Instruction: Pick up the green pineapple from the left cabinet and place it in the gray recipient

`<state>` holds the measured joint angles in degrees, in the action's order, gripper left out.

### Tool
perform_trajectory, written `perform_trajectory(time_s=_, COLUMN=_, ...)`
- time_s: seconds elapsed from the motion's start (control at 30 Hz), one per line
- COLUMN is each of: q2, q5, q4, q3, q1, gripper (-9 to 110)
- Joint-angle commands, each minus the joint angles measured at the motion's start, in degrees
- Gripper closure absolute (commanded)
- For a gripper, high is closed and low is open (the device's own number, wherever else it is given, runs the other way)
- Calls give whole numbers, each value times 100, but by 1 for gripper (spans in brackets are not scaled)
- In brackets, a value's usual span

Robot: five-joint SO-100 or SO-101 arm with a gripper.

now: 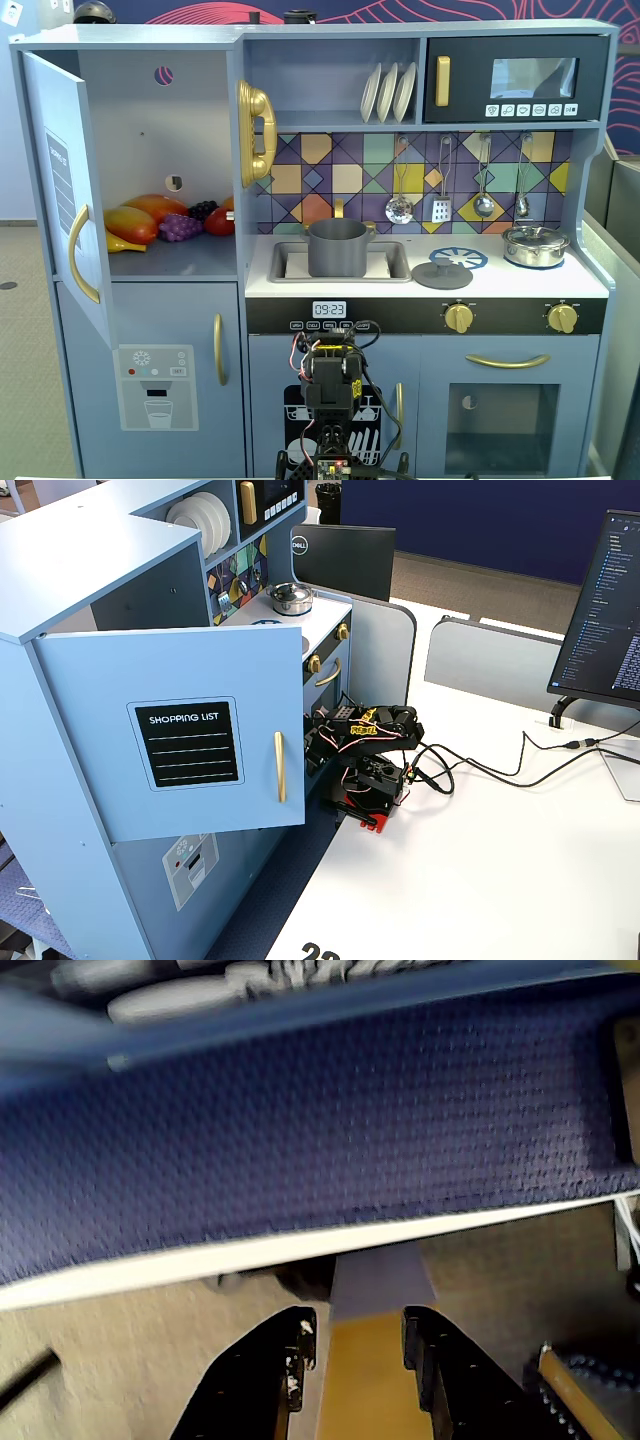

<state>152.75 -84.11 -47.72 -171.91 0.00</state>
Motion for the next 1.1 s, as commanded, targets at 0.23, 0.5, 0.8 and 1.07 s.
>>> perform_trajectory(time_s=0.23, q2=2522, q5=-202, q4=-3753, q3=-18, q1=193, gripper=101)
perform_trajectory(time_s=0.5, q2=2936, q5=-281, q4=-3990, q3=-9, q1=439, gripper=98)
perform_trajectory(time_s=0.8, q2=2936, q5=-246, q4=-3990, q3=-9, q1=431, gripper=96)
perform_trajectory(time_s=1.07, q2=2936, q5=-246, q4=-3990, q3=-9, q1=431, gripper=96)
